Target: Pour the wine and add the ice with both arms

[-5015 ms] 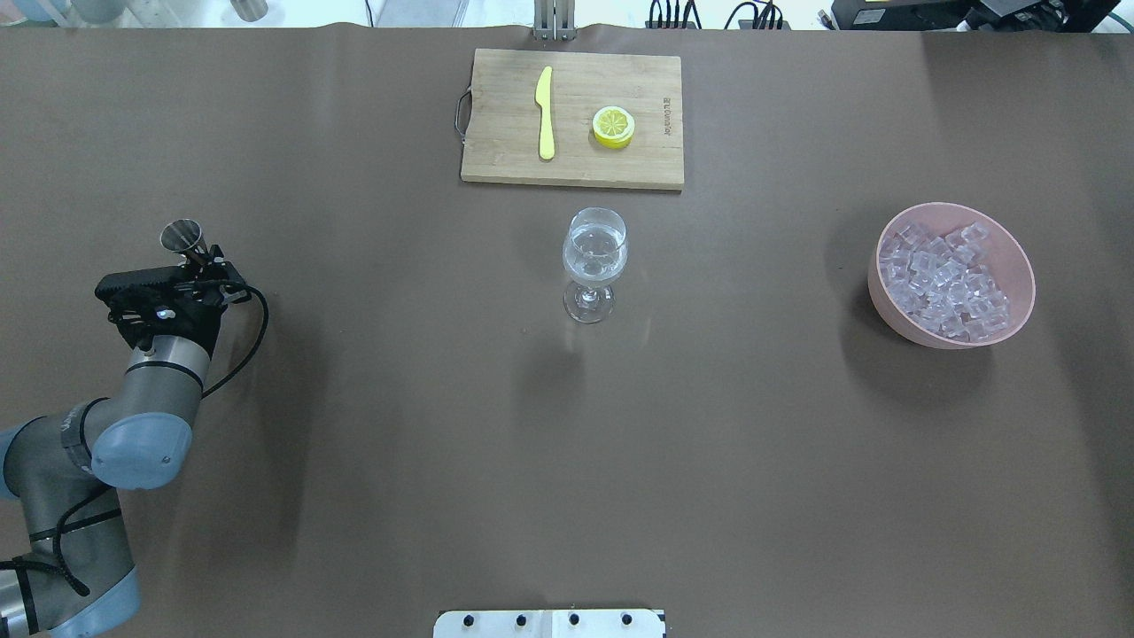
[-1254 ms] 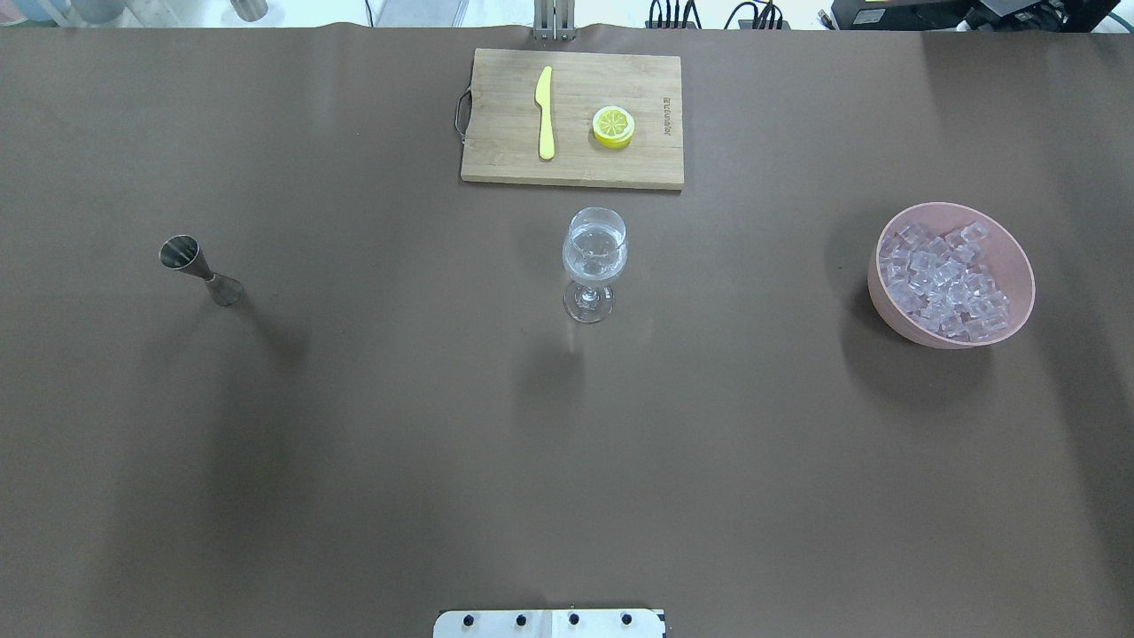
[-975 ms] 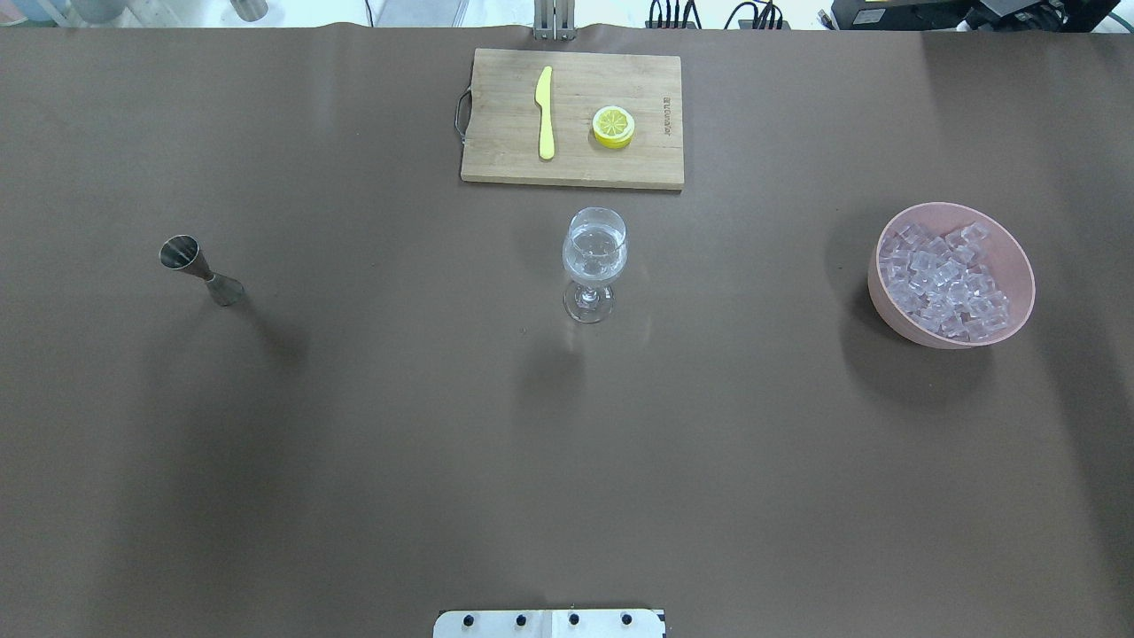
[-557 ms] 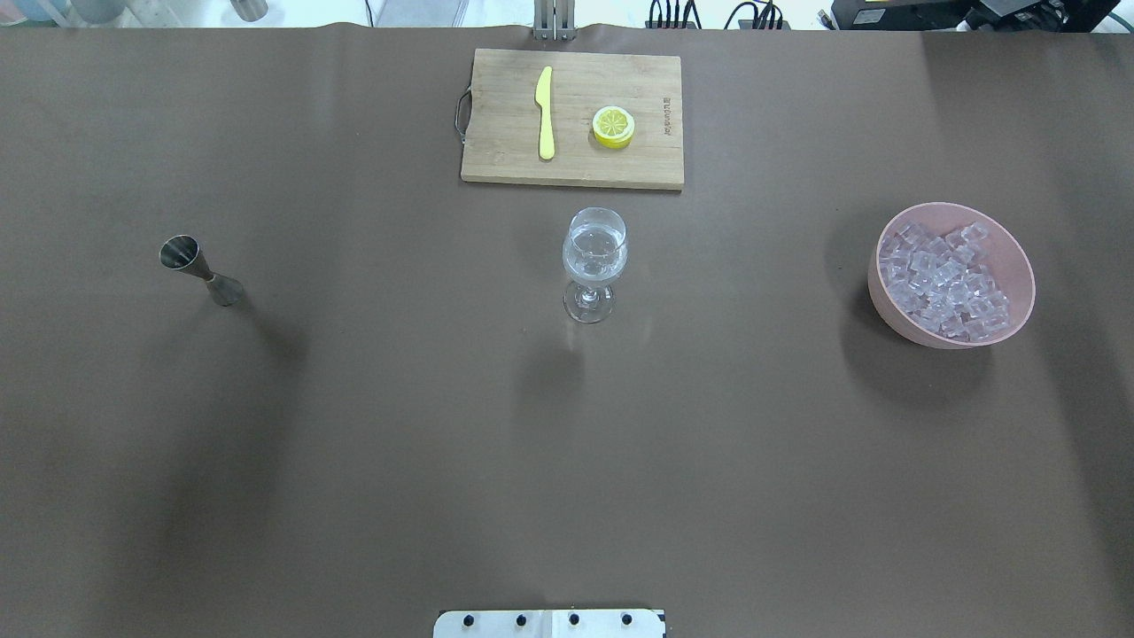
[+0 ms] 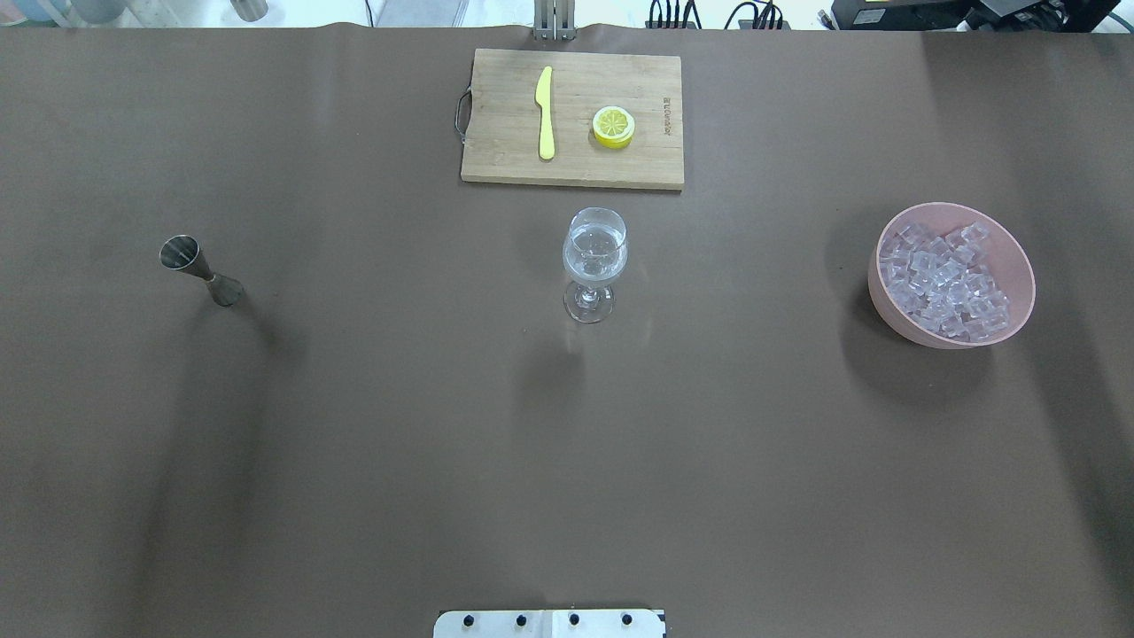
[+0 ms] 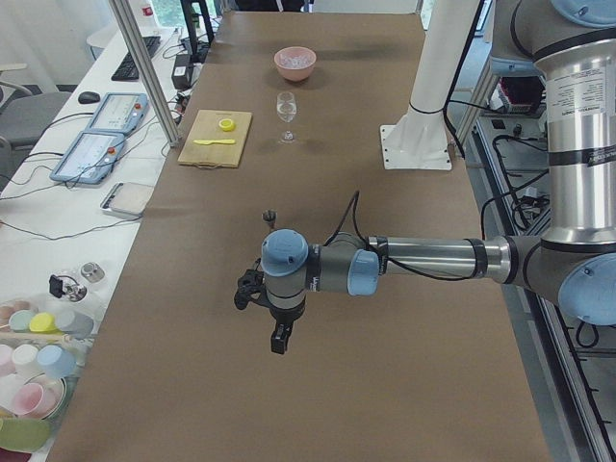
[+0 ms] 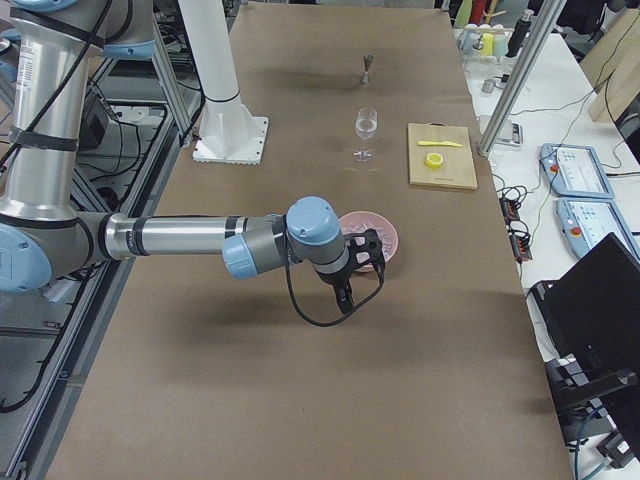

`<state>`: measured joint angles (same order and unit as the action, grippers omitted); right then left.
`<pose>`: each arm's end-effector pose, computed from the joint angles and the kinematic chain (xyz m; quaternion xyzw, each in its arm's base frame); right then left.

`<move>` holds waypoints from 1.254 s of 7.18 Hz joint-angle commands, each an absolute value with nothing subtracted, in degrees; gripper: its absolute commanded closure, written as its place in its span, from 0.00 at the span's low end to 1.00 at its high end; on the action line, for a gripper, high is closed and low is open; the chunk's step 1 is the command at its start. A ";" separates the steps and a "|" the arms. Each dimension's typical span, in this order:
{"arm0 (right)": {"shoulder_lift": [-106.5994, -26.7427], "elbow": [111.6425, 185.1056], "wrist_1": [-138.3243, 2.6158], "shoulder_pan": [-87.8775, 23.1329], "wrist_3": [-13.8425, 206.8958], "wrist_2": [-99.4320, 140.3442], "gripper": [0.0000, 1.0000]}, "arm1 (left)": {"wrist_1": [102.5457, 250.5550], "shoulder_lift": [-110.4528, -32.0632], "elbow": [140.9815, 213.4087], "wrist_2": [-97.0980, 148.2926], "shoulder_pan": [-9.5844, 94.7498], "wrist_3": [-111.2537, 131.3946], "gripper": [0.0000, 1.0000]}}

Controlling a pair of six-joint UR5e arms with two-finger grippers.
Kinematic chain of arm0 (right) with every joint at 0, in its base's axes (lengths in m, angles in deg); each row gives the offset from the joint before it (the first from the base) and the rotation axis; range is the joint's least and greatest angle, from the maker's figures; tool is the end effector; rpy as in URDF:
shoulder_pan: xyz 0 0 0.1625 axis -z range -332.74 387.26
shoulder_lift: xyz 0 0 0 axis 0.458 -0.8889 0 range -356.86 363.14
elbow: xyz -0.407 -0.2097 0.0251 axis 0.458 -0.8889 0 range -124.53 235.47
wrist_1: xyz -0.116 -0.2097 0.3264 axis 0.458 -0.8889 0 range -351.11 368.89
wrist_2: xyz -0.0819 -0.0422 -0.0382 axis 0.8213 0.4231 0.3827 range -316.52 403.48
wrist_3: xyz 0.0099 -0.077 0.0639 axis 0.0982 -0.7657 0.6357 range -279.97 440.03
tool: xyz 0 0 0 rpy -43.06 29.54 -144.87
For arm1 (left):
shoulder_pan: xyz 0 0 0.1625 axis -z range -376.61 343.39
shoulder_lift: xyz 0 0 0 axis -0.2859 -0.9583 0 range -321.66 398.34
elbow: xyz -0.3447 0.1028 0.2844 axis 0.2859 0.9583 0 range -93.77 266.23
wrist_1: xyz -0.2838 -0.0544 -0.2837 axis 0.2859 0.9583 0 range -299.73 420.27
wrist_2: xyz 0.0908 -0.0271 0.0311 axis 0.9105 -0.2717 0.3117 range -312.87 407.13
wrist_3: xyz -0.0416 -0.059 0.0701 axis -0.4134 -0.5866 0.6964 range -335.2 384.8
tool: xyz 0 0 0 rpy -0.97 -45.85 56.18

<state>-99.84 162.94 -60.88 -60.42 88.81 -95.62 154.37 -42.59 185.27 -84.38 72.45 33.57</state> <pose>0.0412 -0.3983 0.5975 0.1545 -0.4228 -0.0387 0.8921 -0.0598 -0.4159 0.6836 0.0574 0.3511 0.0916 0.9301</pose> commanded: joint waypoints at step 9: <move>-90.20 162.00 -51.49 -26.53 111.77 -72.44 0.05 | 154.49 -42.70 185.89 -84.53 72.86 33.59 0.01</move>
<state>-90.40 163.02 -51.55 -26.86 114.08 -72.22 154.49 -42.53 185.89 -84.61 72.85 33.63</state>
